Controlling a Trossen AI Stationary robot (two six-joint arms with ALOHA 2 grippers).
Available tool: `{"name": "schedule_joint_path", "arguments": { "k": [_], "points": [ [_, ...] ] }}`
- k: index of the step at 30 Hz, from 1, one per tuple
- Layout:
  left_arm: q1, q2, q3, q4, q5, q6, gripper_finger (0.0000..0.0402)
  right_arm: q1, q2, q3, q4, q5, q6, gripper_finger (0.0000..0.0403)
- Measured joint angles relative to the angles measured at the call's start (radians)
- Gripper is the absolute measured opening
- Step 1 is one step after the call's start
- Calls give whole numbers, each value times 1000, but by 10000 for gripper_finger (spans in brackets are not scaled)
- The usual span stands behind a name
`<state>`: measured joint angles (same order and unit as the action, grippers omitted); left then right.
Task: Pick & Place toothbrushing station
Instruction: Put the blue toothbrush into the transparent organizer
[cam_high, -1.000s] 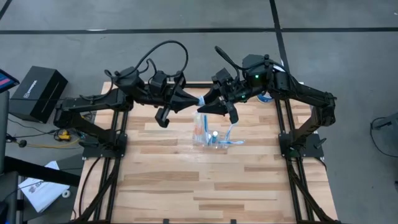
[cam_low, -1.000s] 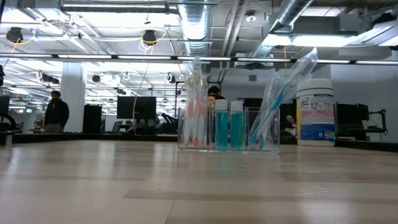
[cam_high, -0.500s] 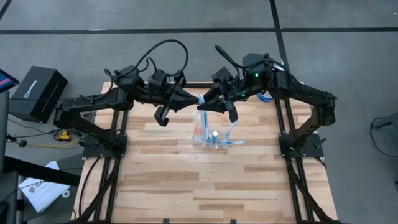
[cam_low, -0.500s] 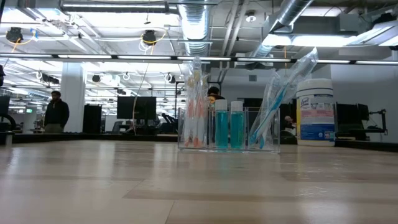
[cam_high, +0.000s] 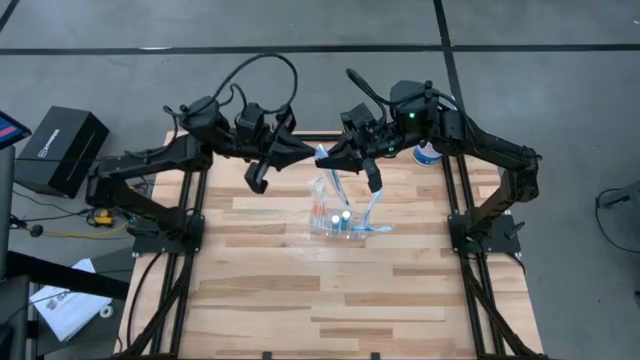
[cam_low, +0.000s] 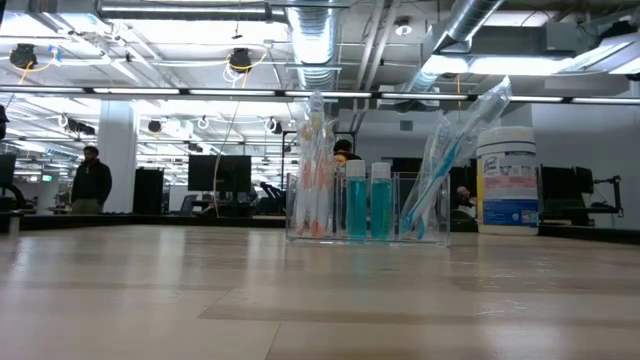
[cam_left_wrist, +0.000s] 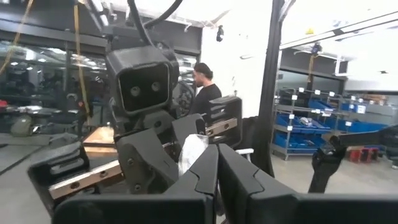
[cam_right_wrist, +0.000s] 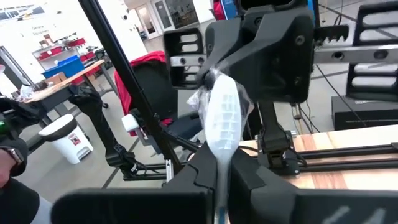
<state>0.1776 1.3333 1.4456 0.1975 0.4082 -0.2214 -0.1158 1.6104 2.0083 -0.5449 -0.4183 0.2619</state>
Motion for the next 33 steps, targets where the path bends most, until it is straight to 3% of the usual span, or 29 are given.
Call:
{"name": "schedule_joint_path", "arguments": {
  "k": [8,16,24,29,33],
  "points": [
    [102,-23,0,-3,154,-41,23,-35,0,0,1,-28,-8,3],
    [243,-48,1,-62,201,-28,63,-67,-1,0,20,-7,-8,2],
    [379,-83,-1,-611,86,246,69,-30,-68,0,25,275,-68,1],
    [399,-85,-14,-672,81,291,69,71,-77,-5,-35,495,-96,1],
    [398,-84,-19,-673,83,295,69,151,-95,-106,26,643,-66,1]
  ]
}}
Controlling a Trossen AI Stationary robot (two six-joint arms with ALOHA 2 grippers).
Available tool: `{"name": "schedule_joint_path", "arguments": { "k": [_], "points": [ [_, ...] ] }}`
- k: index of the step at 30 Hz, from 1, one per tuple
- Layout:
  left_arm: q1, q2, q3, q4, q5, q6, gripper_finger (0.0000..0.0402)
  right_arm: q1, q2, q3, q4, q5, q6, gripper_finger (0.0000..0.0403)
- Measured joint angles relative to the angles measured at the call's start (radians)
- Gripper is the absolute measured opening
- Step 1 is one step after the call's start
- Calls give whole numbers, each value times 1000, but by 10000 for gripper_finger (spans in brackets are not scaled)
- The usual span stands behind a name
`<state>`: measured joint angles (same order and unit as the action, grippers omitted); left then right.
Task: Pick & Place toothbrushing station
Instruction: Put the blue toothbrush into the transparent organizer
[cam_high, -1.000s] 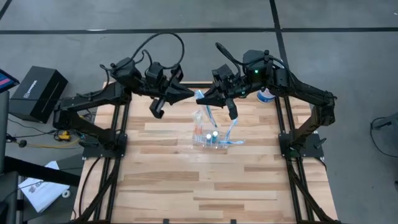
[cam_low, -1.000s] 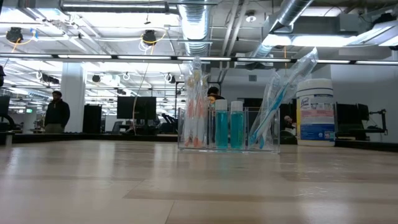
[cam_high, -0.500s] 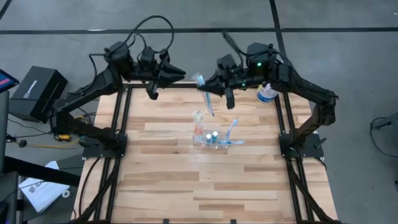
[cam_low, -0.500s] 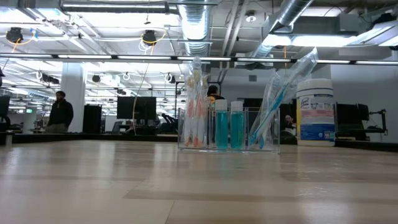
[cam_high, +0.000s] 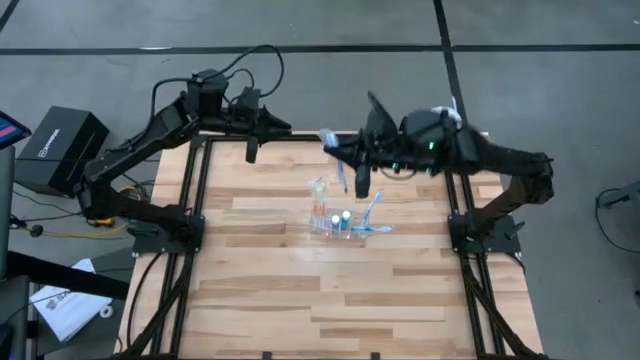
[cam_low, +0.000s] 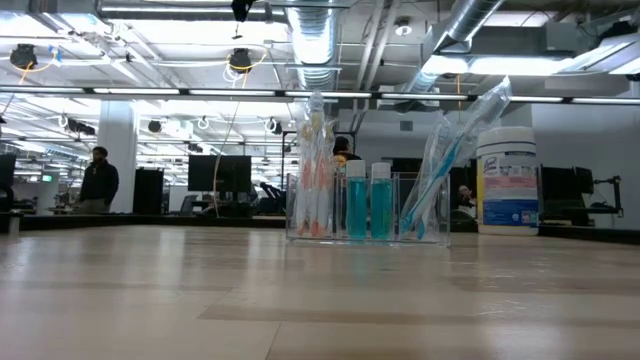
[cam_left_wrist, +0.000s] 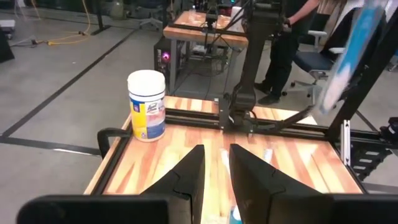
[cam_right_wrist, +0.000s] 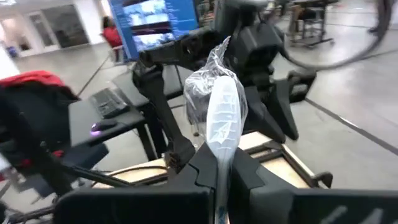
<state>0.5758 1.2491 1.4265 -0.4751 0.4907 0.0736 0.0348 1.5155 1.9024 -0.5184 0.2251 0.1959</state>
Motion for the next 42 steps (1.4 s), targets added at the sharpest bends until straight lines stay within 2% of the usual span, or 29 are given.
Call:
{"name": "schedule_joint_path", "arguments": {
  "k": [3,9,12,17,23,42],
  "points": [
    [-2,0,0,-1,8,0,69,51,-43,-152,144,113,61,1],
    [-2,0,0,-4,51,0,69,132,-196,-551,475,328,187,0],
    [-7,0,0,-4,65,0,69,165,-251,-712,562,416,245,0],
    [-9,0,0,-4,65,0,69,197,-295,-901,688,508,311,0],
    [-9,0,0,-4,65,17,65,200,-309,-1027,791,544,328,0],
    [-9,1,0,-4,63,20,43,183,-308,-1240,796,595,433,0]
  ]
}}
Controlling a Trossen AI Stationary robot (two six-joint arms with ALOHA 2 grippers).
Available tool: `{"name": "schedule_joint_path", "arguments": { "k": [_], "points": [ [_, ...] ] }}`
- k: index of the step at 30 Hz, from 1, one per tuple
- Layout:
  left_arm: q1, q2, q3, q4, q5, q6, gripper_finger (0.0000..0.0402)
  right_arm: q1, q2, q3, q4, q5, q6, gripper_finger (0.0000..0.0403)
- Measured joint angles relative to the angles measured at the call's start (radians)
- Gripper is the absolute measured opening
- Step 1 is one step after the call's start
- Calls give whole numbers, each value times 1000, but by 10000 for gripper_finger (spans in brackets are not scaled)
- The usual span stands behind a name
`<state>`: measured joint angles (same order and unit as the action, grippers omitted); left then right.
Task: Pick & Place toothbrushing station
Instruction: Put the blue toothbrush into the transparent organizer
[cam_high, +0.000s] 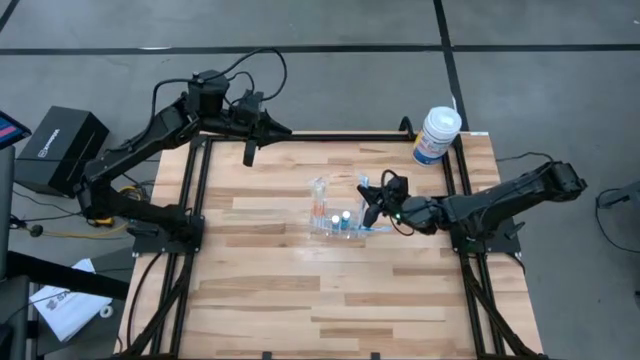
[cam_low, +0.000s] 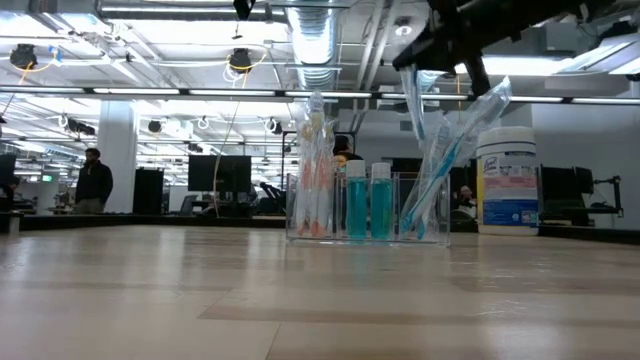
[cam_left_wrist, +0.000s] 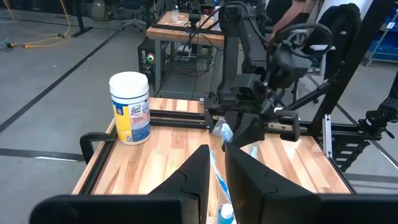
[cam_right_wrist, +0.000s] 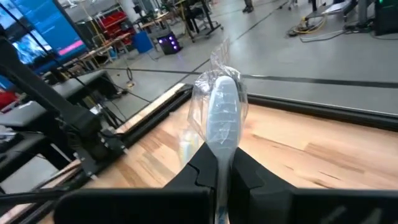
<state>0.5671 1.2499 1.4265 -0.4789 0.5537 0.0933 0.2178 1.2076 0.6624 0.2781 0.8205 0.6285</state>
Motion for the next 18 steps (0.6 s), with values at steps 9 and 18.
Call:
{"name": "schedule_joint_path", "arguments": {
  "k": [9,18],
  "points": [
    [0,0,0,0,0,0,43,-41,0,-54,23,-9,-14,0],
    [-11,0,0,0,-5,0,43,-91,0,-54,25,-38,-79,0]
  ]
}}
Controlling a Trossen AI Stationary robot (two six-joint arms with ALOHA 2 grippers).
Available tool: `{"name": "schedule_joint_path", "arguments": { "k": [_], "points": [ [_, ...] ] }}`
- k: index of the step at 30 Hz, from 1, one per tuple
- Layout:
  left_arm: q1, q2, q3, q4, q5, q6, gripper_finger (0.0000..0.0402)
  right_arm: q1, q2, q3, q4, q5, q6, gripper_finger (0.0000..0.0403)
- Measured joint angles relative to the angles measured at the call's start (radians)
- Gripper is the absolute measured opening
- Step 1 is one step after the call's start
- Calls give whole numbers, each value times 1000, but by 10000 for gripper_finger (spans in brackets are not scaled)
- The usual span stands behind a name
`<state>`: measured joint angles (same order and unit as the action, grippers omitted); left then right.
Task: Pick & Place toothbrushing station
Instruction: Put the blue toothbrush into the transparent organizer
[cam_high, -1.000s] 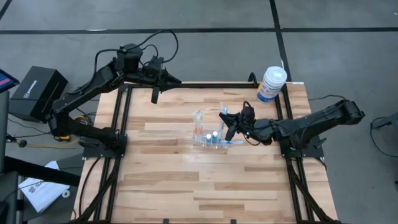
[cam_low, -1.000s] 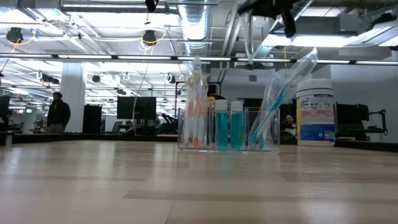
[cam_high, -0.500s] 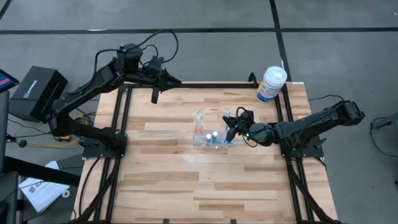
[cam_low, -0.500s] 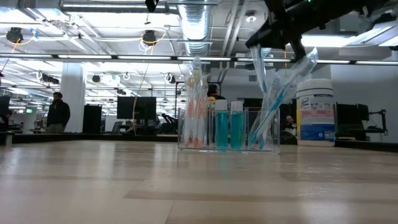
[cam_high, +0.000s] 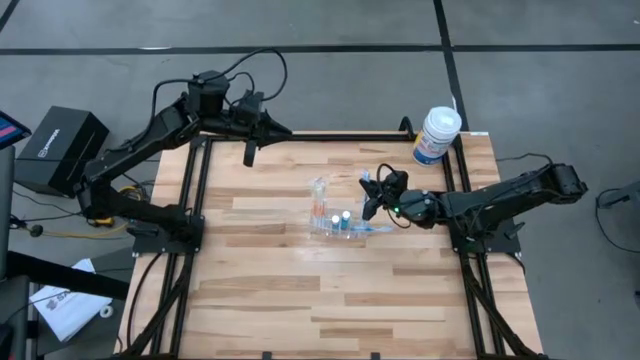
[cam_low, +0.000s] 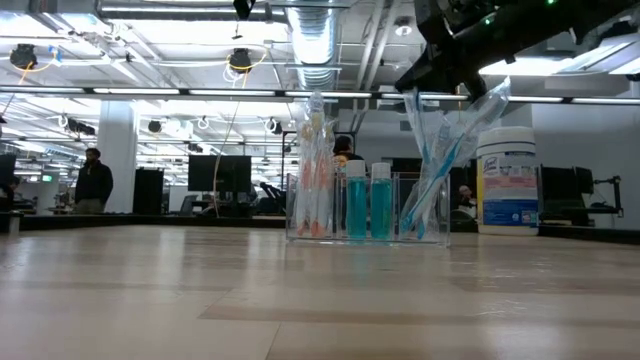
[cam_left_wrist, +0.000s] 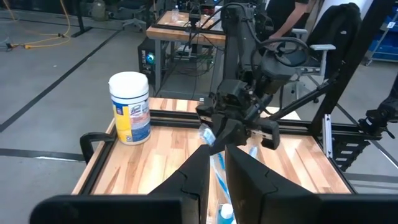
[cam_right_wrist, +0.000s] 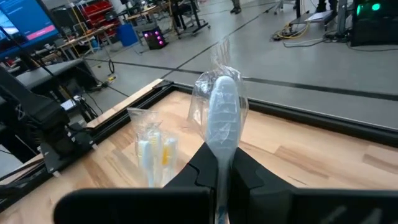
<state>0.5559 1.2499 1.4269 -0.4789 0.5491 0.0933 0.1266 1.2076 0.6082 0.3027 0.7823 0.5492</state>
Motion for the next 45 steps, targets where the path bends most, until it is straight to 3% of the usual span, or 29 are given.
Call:
{"name": "schedule_joint_path", "arguments": {
  "k": [18,22,29,36,45],
  "points": [
    [-48,0,0,0,-8,14,43,-35,45,-2,118,-62,-116,0],
    [-48,0,0,0,-8,25,43,-69,116,-1,268,-171,-155,0],
    [-48,0,0,-4,-7,8,43,-115,189,-1,427,-236,-199,0],
    [-48,0,0,-12,-7,8,43,-114,128,1,388,-236,-210,0],
    [-48,0,0,-11,-7,7,43,-93,27,0,164,-217,-167,0]
  ]
}}
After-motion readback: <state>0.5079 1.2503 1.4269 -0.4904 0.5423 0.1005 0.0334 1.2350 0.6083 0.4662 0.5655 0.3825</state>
